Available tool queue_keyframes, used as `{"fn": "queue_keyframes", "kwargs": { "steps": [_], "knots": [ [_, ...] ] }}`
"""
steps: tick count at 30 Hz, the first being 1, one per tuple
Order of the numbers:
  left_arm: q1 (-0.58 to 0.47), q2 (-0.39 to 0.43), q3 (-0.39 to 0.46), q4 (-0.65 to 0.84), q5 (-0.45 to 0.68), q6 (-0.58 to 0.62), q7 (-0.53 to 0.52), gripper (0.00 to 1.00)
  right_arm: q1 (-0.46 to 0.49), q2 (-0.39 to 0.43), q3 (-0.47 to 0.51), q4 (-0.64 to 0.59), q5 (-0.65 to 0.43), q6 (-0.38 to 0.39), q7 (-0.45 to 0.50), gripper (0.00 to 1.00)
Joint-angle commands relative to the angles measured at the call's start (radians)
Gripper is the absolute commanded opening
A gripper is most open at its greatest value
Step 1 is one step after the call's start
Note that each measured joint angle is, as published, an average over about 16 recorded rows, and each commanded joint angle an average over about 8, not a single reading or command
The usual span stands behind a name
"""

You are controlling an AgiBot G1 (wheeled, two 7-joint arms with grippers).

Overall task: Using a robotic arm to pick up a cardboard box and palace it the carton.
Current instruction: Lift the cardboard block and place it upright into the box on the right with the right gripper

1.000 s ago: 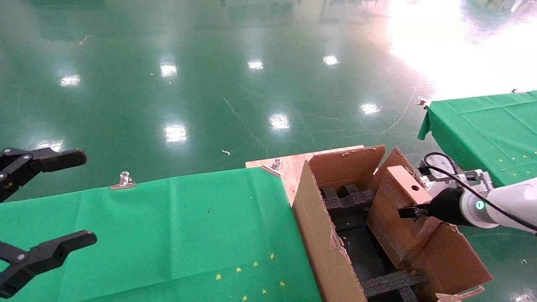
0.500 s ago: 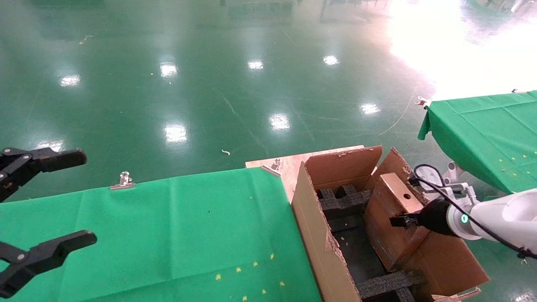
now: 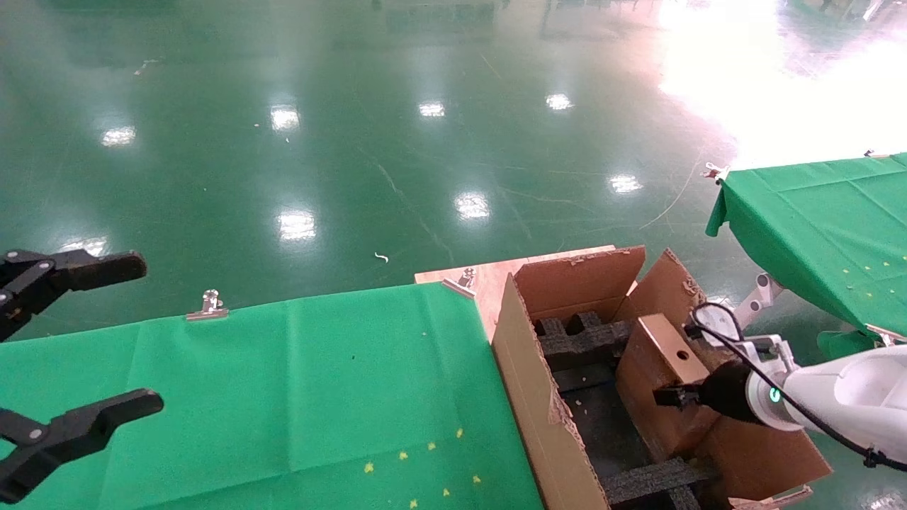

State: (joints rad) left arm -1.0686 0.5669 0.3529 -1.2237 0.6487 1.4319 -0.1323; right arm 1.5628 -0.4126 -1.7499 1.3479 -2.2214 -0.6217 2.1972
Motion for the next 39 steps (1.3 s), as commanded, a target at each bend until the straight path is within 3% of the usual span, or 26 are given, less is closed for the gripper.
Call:
{"fn": "queue_keyframes", "kwargs": {
  "steps": [1, 13, 15, 16, 22, 24, 39],
  "knots": [
    [0.0, 0.0, 0.0, 0.0, 0.0, 0.0, 0.0, 1.0, -0.008, -0.001, -0.002, -0.001, -0.001, 0.003, 0.007, 0.0],
    [0.0, 0.0, 0.0, 0.0, 0.0, 0.0, 0.0, 1.0, -0.032, -0.023, -0.017, -0.008, 0.035, -0.017, 0.016, 0.0],
    [0.0, 0.0, 0.0, 0.0, 0.0, 0.0, 0.0, 1.0, -0.034, -0.026, -0.019, -0.009, 0.044, -0.021, 0.013, 0.04],
    [0.0, 0.0, 0.0, 0.0, 0.0, 0.0, 0.0, 1.0, -0.035, -0.028, -0.02, -0.009, 0.046, -0.022, 0.01, 0.1],
    [0.0, 0.0, 0.0, 0.0, 0.0, 0.0, 0.0, 1.0, -0.038, -0.034, -0.023, -0.014, 0.057, -0.026, 0.002, 0.85],
    [0.0, 0.0, 0.0, 0.0, 0.0, 0.0, 0.0, 1.0, -0.039, -0.035, -0.024, -0.014, 0.059, -0.027, 0.001, 1.0],
    [0.0, 0.0, 0.0, 0.0, 0.0, 0.0, 0.0, 1.0, -0.023, -0.031, -0.017, -0.023, 0.068, -0.026, -0.007, 1.0]
  ]
}}
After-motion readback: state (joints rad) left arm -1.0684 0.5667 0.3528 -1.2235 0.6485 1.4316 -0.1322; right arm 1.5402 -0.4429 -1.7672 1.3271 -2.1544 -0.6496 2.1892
